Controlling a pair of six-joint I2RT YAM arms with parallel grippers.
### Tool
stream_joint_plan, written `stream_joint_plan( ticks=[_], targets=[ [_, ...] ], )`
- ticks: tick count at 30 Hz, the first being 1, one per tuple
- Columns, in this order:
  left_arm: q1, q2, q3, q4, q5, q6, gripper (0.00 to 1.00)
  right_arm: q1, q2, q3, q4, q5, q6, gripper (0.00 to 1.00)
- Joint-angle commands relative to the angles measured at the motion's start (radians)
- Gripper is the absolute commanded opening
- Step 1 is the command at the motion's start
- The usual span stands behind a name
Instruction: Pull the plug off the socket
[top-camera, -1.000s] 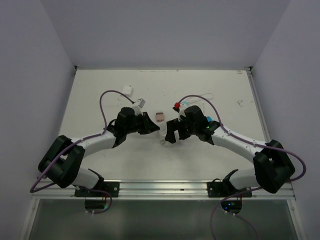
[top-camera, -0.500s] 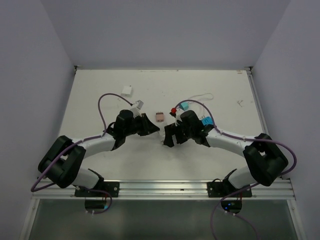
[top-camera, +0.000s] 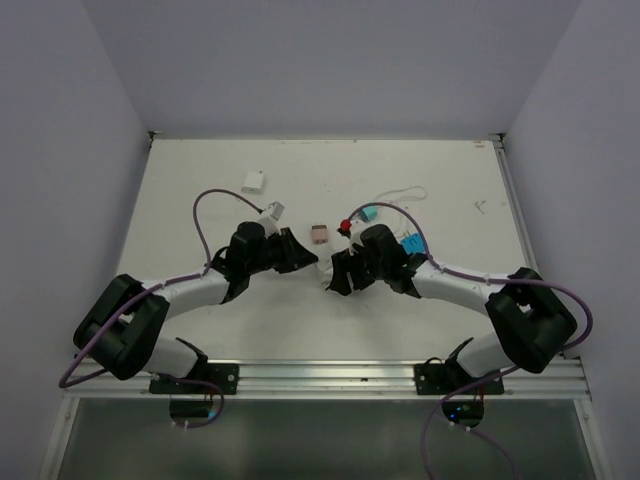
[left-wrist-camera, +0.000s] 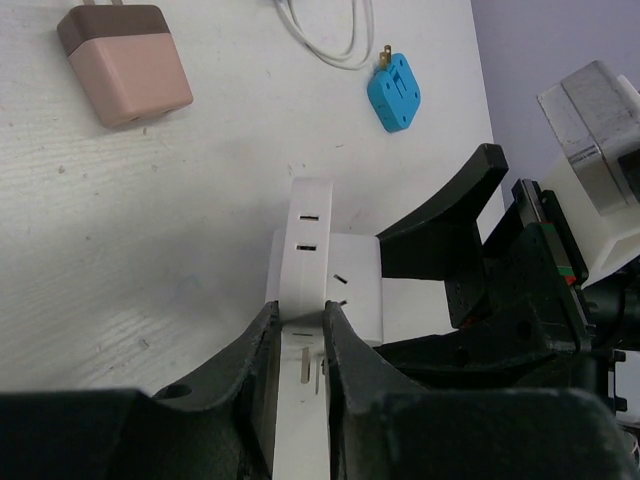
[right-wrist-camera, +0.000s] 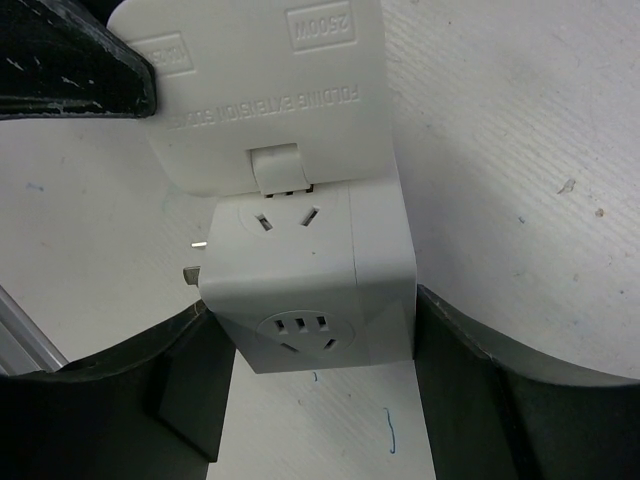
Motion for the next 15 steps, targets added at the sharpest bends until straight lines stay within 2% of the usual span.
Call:
stream_joint_plan(
  ticks=[1,3,4,7,11,15],
  targets=[
    [0.004,-0.038,0.008,0.033,0.009,-0.002,0.28,-0.003,-0.027,-0.013,0.002,0.042,-0.044,0.08],
    [0.004,-0.035,0.027,0.009,0.015,0.021,0.53,-0.003,-0.034,-0.015,0.002,0.042,-0.063,0.02],
    [0.004,-0.033,0.034,-0.012,0.021,0.035,0.7,-0.002,-0.037,-0.015,-0.026,0.039,-0.07,0.0],
    [0.004,-0.018,0.063,-0.05,0.031,0.052,0.86,-0.003,-0.051,-0.018,-0.035,0.025,-0.095,0.0],
    [0.004,0.022,0.092,-0.063,0.056,0.053,0.87,-0.003,-0.063,-0.021,-0.04,0.014,-0.115,0.0],
    [0.001,0.07,0.097,0.006,0.081,0.003,0.82,-0.002,-0.057,-0.02,-0.032,-0.004,-0.115,0.0]
  ],
)
